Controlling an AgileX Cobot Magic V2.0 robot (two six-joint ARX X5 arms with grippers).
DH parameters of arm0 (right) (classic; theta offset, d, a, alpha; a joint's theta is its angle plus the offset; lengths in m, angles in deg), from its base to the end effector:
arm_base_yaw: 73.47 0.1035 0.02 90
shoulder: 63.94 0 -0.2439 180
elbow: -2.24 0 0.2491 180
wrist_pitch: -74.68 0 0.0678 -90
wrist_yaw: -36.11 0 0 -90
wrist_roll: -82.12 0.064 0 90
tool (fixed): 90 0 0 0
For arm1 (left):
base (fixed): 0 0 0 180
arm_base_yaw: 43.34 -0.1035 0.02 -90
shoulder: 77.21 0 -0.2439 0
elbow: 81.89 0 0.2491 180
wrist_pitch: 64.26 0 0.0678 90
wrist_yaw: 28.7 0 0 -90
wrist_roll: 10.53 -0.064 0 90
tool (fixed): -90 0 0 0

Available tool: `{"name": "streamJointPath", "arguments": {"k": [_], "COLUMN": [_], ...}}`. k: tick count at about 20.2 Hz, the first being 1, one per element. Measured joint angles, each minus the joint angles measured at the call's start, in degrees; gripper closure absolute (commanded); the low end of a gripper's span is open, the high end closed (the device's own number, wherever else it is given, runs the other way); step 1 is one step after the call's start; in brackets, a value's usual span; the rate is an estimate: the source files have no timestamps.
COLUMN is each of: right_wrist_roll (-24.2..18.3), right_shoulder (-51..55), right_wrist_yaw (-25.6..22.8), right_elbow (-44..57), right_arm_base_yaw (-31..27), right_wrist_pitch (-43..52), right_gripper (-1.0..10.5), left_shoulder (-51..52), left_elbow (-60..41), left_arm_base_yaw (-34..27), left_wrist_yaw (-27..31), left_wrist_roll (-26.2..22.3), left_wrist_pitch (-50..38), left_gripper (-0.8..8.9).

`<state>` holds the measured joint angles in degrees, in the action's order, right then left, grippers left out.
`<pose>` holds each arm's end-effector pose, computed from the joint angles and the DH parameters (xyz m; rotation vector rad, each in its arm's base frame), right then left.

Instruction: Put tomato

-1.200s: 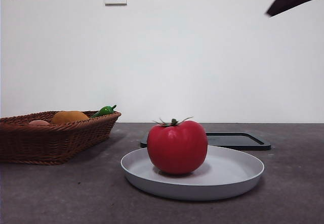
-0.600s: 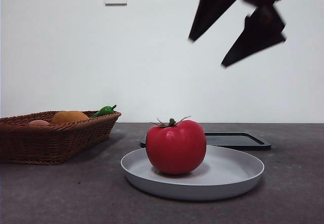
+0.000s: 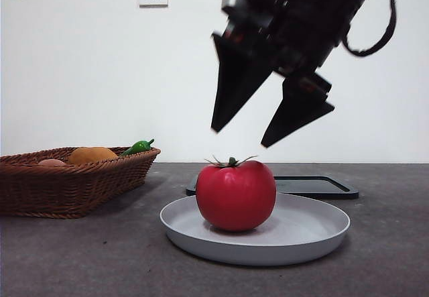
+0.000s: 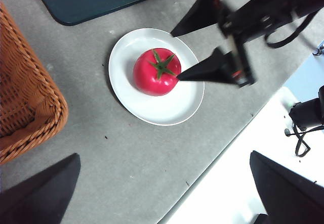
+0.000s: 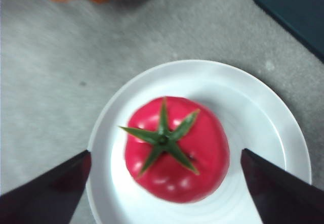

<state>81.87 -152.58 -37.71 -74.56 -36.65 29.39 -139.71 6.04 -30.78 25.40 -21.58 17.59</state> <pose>0.2520 0.2109 0.1877 -0.1884 1.0125 0.8472 0.1856 -0.0798 0.3271 -0.0381 0.9107 -0.8649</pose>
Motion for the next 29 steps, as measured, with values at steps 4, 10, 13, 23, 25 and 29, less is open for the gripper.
{"name": "streamJointPath", "arguments": {"k": [4,10,13,23,25,29], "right_wrist_roll": [0.02,0.02,0.02,0.00,0.00,-0.61], "right_shoulder": [-2.40,-6.38,-8.15,-10.03,-9.84,-5.07], "right_wrist_yaw": [-2.84,-4.48,-5.73,-6.84,-7.32,-11.63], "right_elbow": [0.00,-0.09,-0.09,-0.31,-0.85,-5.46], "right_arm_base_yaw": [1.55,2.91,3.32,3.78,3.78,3.10], "right_wrist_pitch": [2.29,3.78,4.31,3.91,2.80,2.05], "right_gripper": [4.6,4.6,4.6,7.2,7.4,7.4], "left_shoulder": [0.00,0.00,0.00,0.00,0.00,0.00], "left_elbow": [0.00,0.00,0.00,0.00,0.00,0.00], "left_arm_base_yaw": [0.00,0.00,0.00,0.02,0.00,0.00], "left_wrist_yaw": [0.00,0.00,0.00,0.00,-0.02,-0.02], "left_wrist_roll": [0.00,0.00,0.00,0.00,0.00,0.00], "left_wrist_pitch": [0.02,0.02,0.02,0.02,0.02,0.02], "left_gripper": [2.83,2.84,2.86,2.86,2.86,2.86]}}
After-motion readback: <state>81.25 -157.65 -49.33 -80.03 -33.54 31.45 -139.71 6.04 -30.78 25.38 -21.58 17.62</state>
